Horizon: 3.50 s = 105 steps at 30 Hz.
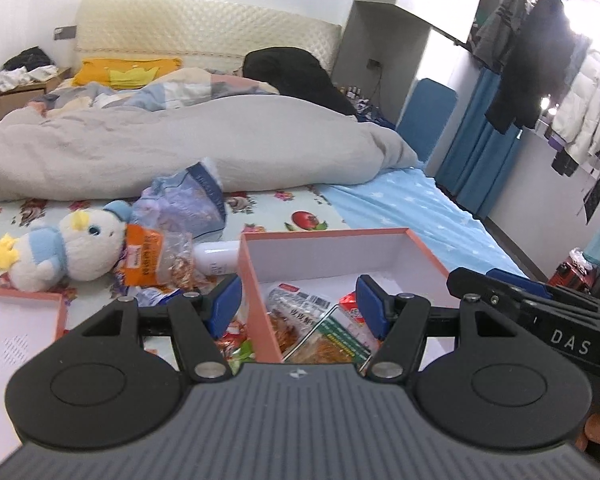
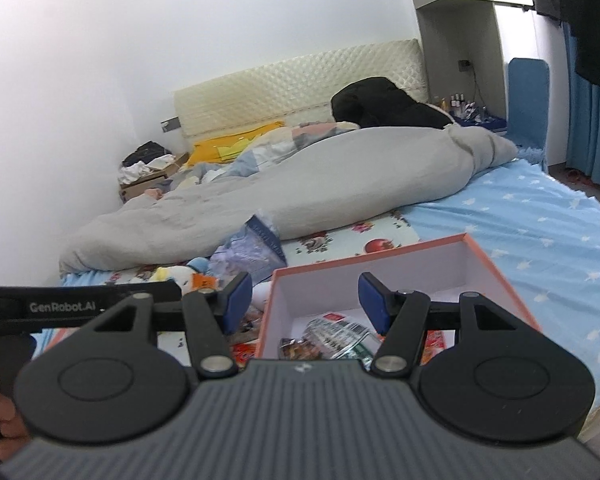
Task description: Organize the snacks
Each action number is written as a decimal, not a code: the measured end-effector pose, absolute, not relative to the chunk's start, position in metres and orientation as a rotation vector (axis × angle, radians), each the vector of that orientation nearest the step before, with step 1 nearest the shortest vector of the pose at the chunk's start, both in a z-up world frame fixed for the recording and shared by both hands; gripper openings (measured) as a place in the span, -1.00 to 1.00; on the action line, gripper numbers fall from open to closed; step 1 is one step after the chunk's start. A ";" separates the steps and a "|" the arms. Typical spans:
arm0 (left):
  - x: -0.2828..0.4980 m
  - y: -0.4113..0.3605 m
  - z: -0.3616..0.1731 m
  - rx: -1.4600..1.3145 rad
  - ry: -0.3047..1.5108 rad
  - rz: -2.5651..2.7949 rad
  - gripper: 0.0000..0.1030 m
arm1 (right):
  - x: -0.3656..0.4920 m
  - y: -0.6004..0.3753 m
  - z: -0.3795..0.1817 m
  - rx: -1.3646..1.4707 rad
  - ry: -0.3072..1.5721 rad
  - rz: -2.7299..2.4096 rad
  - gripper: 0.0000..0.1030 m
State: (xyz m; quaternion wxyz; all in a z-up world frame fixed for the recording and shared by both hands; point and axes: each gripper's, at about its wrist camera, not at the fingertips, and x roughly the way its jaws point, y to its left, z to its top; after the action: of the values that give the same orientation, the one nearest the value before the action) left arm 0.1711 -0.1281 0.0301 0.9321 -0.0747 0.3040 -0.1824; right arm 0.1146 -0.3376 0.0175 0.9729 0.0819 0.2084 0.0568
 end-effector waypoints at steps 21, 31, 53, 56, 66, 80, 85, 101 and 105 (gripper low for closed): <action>0.108 -0.029 0.003 -0.236 0.642 -0.275 0.33 | 0.083 -0.255 -0.028 0.126 0.495 0.179 0.20; 0.086 0.010 -0.013 -0.264 0.673 -0.226 0.33 | 0.073 -0.232 -0.049 0.126 0.529 0.162 0.20; 0.095 0.067 -0.069 -0.286 0.768 -0.235 0.42 | 0.066 -0.178 -0.090 0.061 0.577 0.104 0.20; 0.101 0.071 -0.075 -0.289 0.776 -0.237 0.42 | 0.070 -0.172 -0.093 0.053 0.582 0.103 0.20; 0.130 0.079 -0.096 -0.302 0.798 -0.231 0.42 | 0.086 -0.155 -0.109 -0.019 0.613 0.108 0.18; 0.199 0.067 -0.123 -0.333 0.807 -0.214 0.42 | 0.134 -0.146 -0.136 -0.065 0.644 0.145 0.18; 0.229 0.064 -0.137 -0.350 0.834 -0.227 0.48 | 0.158 -0.141 -0.146 -0.060 0.670 0.138 0.18; 0.332 0.035 -0.191 -0.327 0.952 -0.284 0.69 | 0.227 -0.131 -0.188 -0.153 0.765 0.138 0.18; 0.355 0.020 -0.204 -0.277 0.962 -0.304 0.69 | 0.238 -0.131 -0.191 -0.163 0.751 0.110 0.18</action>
State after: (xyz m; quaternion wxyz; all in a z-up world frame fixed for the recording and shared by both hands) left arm 0.3550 0.0202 -0.2037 0.8664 -0.1321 0.4592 -0.1449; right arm 0.2378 -0.1311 -0.1911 0.9257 -0.0794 0.3660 0.0538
